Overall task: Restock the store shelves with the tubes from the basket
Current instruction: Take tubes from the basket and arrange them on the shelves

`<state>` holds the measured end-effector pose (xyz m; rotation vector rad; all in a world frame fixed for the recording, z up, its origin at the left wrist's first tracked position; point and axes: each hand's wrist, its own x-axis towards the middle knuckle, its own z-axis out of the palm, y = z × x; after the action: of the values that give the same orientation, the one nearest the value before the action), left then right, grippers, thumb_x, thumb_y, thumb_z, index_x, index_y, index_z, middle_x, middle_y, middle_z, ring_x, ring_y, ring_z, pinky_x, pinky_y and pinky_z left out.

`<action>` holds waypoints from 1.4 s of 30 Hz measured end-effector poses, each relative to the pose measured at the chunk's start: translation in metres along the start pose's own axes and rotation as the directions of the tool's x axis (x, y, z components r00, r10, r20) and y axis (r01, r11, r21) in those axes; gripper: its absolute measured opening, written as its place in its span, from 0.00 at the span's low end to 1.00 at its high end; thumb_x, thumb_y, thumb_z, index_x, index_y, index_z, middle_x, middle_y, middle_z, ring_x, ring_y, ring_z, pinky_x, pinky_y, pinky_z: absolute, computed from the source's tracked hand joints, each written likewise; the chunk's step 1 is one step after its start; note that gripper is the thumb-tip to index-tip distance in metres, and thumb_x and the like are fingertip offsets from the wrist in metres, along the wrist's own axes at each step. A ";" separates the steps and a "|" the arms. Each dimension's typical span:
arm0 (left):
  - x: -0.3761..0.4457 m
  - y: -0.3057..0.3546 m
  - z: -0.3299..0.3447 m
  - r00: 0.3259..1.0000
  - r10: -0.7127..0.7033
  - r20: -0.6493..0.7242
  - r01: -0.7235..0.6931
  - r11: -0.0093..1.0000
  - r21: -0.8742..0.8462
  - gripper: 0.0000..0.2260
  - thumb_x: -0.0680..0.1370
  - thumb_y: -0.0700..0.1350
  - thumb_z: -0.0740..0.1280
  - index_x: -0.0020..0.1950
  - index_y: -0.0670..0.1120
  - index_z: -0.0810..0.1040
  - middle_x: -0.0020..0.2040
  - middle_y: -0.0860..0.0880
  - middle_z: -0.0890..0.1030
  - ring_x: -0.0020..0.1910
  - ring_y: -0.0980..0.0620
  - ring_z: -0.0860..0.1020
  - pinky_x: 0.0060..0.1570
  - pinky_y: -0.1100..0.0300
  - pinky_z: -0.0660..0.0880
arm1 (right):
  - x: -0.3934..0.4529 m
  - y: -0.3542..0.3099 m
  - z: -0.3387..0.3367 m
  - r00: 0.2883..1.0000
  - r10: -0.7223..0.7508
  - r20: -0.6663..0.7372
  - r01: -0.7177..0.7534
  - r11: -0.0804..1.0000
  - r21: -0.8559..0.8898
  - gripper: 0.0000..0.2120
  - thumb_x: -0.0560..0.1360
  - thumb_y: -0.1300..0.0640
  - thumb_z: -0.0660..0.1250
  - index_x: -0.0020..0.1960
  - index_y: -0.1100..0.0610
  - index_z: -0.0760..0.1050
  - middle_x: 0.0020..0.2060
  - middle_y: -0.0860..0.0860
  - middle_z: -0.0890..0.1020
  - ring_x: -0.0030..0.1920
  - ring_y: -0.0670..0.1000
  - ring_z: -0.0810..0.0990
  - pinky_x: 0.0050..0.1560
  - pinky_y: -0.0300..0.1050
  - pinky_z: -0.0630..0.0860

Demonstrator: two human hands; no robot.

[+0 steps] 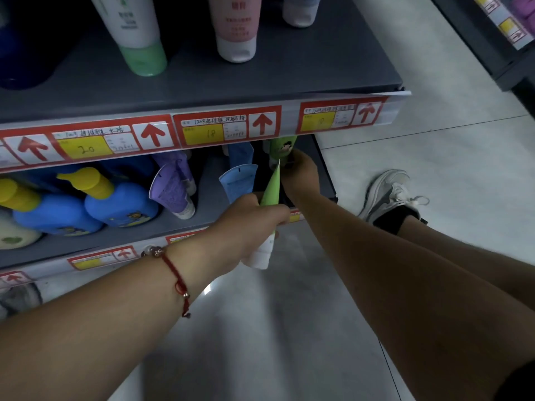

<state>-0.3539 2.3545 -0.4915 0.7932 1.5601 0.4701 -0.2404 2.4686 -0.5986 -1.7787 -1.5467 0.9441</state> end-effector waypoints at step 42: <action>0.011 -0.007 -0.049 0.733 0.650 -0.200 -0.189 0.477 0.858 0.11 0.80 0.49 0.66 0.60 0.46 0.75 0.56 0.43 0.80 0.53 0.43 0.78 0.43 0.52 0.75 | -0.041 0.026 -0.008 0.999 0.041 -0.025 -0.044 0.986 -0.161 0.17 0.68 0.54 0.75 0.53 0.56 0.73 0.48 0.53 0.80 0.47 0.53 0.80 0.45 0.52 0.80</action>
<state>-0.4036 2.3645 -0.4965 1.9698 2.0921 0.3357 -0.2219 2.4248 -0.6101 -1.9344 -1.6172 0.8362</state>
